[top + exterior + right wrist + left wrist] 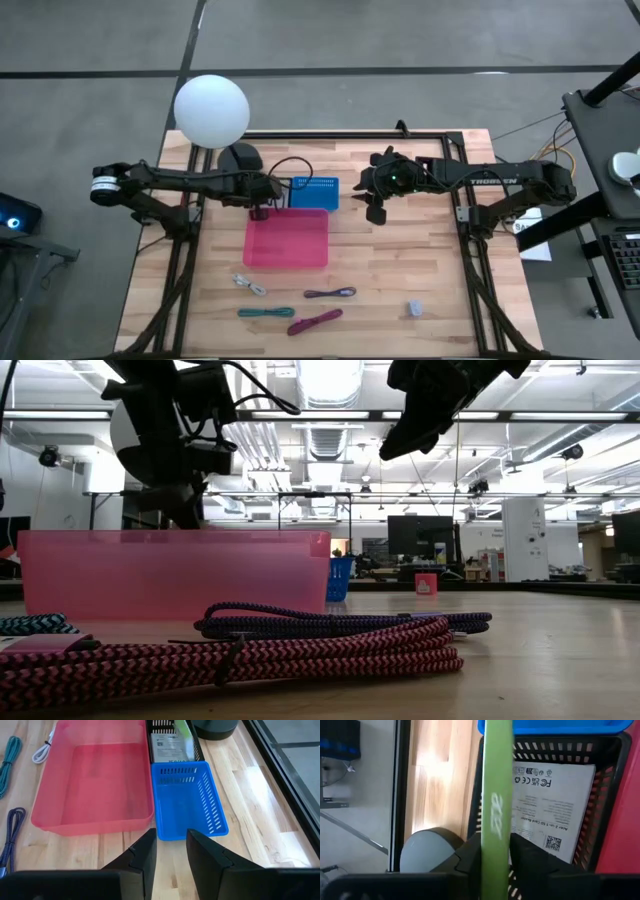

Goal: Pick and place items into bin
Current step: Put the card reader box into the black bin, then put the pink charger adapter into the blue bin

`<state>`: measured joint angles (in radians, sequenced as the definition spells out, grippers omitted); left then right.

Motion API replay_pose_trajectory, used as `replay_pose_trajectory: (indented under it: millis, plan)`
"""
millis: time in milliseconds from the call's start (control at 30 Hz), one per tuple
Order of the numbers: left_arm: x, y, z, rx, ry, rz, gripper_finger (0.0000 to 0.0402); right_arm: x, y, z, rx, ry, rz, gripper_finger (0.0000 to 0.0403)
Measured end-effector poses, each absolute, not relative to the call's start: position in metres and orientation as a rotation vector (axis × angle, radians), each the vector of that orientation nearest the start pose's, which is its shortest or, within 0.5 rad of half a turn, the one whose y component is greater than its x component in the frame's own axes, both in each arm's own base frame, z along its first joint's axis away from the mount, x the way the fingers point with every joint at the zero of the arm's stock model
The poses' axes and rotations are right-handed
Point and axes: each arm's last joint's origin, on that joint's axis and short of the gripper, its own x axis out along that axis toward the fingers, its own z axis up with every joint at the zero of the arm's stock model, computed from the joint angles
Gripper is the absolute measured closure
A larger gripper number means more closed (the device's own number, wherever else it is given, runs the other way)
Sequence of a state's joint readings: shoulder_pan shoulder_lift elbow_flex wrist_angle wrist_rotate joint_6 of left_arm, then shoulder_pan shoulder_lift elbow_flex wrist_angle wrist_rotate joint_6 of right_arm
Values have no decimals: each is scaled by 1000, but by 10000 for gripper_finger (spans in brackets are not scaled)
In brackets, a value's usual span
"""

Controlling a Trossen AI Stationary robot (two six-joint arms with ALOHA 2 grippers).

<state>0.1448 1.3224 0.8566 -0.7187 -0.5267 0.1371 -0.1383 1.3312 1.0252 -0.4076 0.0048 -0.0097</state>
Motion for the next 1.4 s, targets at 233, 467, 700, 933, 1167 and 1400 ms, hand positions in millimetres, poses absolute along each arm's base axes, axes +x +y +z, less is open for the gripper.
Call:
replay_pose_trajectory:
  millis: [233, 467, 700, 933, 1167, 1400]
  plan:
    - [231, 48, 217, 347, 1224, 511, 272, 279, -39, 280, 41, 713, -134, 310]
    - [233, 48, 220, 342, 1213, 508, 258, 279, -39, 280, 41, 713, -134, 310]
    - [238, 46, 229, 267, 1180, 401, 257, 279, -39, 280, 41, 714, -134, 310]
    - [240, 46, 233, 260, 1167, 399, 257, 279, -39, 280, 41, 715, -134, 310]
    - [249, 47, 255, 74, 1028, 493, 257, 279, -39, 280, 41, 719, -134, 310]
    - [259, 44, 280, -70, 741, 378, 258, 279, -39, 279, 46, 722, -134, 310]
